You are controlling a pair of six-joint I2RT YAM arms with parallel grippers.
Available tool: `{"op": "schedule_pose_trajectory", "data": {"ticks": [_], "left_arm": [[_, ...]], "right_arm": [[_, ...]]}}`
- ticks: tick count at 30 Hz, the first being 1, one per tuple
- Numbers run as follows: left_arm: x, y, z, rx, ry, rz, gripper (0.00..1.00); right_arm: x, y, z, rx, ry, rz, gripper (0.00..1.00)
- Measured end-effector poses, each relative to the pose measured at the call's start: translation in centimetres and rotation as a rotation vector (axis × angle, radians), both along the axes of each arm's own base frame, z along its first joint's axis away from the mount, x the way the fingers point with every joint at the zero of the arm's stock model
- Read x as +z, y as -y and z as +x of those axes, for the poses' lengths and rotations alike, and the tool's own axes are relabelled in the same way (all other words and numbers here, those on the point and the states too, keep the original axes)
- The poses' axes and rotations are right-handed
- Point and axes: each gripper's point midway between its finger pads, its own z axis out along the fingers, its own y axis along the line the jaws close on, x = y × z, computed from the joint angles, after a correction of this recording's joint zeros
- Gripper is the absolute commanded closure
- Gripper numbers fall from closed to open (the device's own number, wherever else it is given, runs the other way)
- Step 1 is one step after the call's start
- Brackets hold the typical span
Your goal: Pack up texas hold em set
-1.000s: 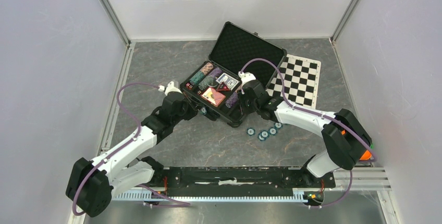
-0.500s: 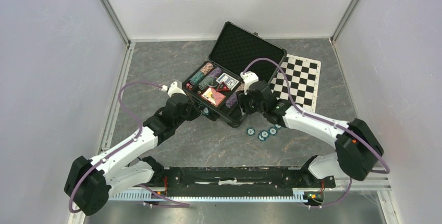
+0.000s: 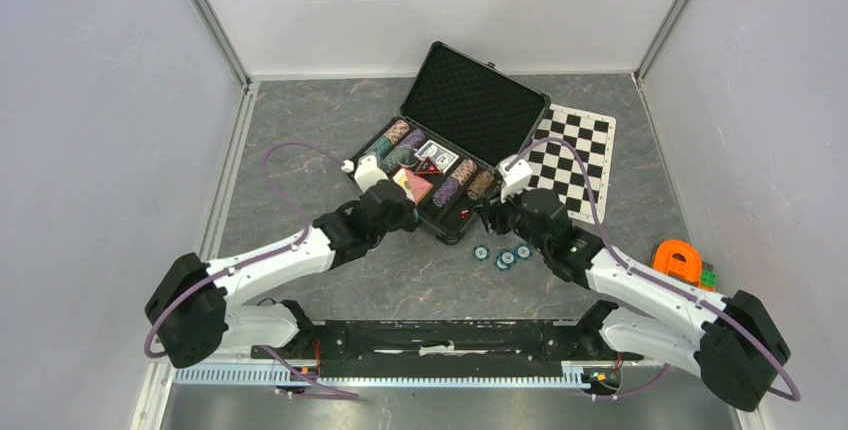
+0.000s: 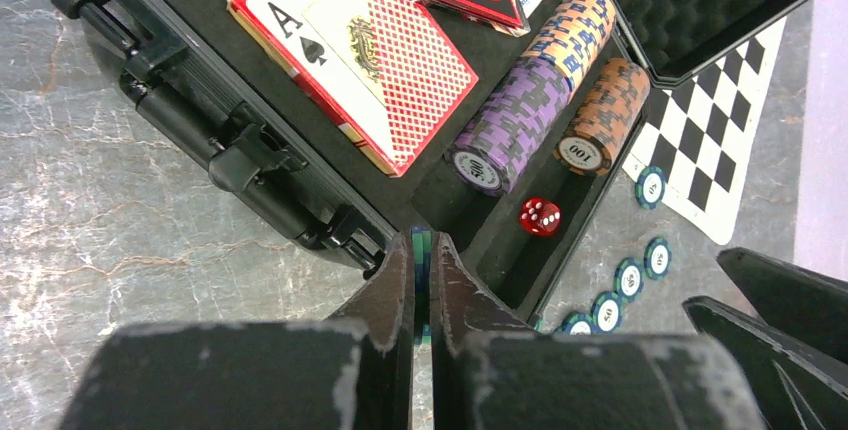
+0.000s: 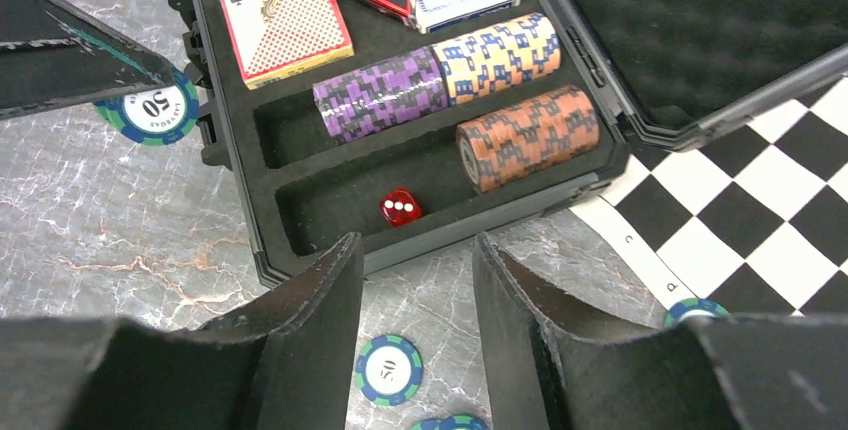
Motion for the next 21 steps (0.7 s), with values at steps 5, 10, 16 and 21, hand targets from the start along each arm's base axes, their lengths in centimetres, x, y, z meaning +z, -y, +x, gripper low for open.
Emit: {"op": "schedule_pose_trajectory", "data": {"ticks": [5, 10, 16, 21], "left_arm": [[-0.3, 1.2, 0.3, 0.045, 0.012, 0.058, 0.98], [-0.4, 2.8, 1.1, 0.078, 0.019, 0.074, 0.98], [-2.0, 3.5, 2.0, 0.132, 0.005, 0.106, 0.98], [-3.0, 4.1, 2.4, 0.171, 0.012, 0.131, 0.98]], "right_arm": [[0.5, 1.5, -0.5, -0.037, 0.053, 0.029, 0.51], [1.2, 2.1, -0.7, -0.053, 0.088, 0.044, 0.52], [1.2, 2.5, -1.0, -0.059, 0.099, 0.057, 0.53], [1.0, 2.7, -1.3, -0.062, 0.102, 0.068, 0.53]]}}
